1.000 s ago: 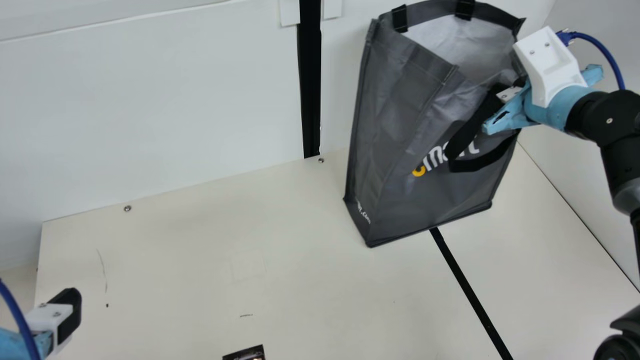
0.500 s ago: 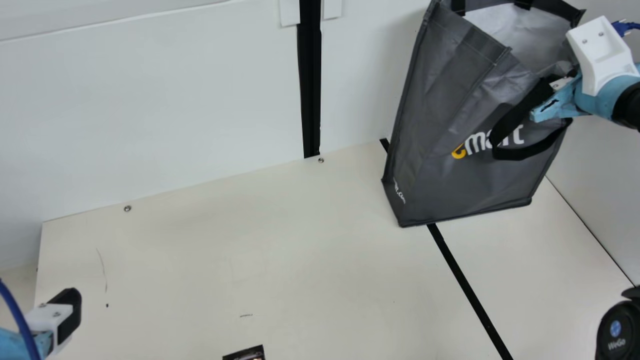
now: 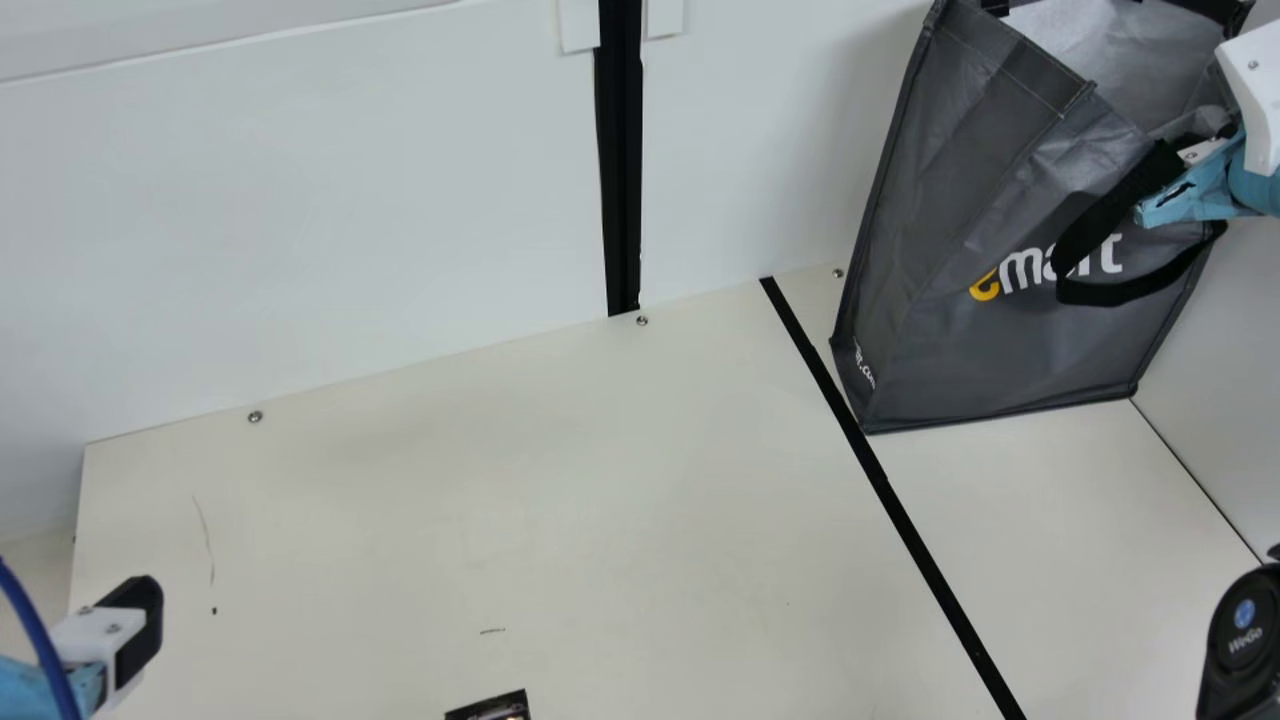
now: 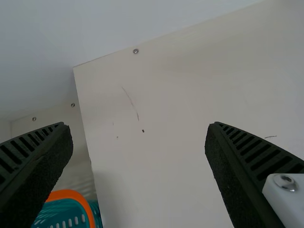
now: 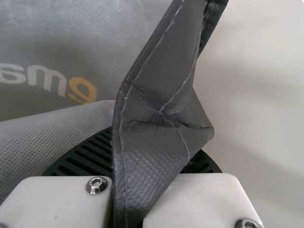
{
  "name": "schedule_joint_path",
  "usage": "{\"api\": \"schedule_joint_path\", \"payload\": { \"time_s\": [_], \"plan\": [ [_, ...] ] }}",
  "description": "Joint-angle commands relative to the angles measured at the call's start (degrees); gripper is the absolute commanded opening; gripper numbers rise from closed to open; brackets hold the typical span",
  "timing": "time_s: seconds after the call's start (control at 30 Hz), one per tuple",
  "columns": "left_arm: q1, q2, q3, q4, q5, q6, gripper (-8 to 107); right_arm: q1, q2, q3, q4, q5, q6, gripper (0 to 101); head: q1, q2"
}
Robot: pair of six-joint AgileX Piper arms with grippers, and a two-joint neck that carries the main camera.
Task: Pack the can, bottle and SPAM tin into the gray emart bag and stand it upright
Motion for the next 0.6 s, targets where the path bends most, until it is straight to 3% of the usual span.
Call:
{"api": "schedule_joint_path", "payload": {
  "time_s": [0.0, 0.57],
  "plan": [
    [0.0, 0.0, 0.0, 0.0, 0.0, 0.0, 90, -0.16, 0.21, -0.08, 0.48, 0.38, 0.05, 3, -1.3, -0.05],
    [0.0, 0.0, 0.0, 0.0, 0.0, 0.0, 90, -0.16, -0.24, -0.64, 1.9, 1.19, 0.95, 60, -1.3, -0.05]
  ]
}}
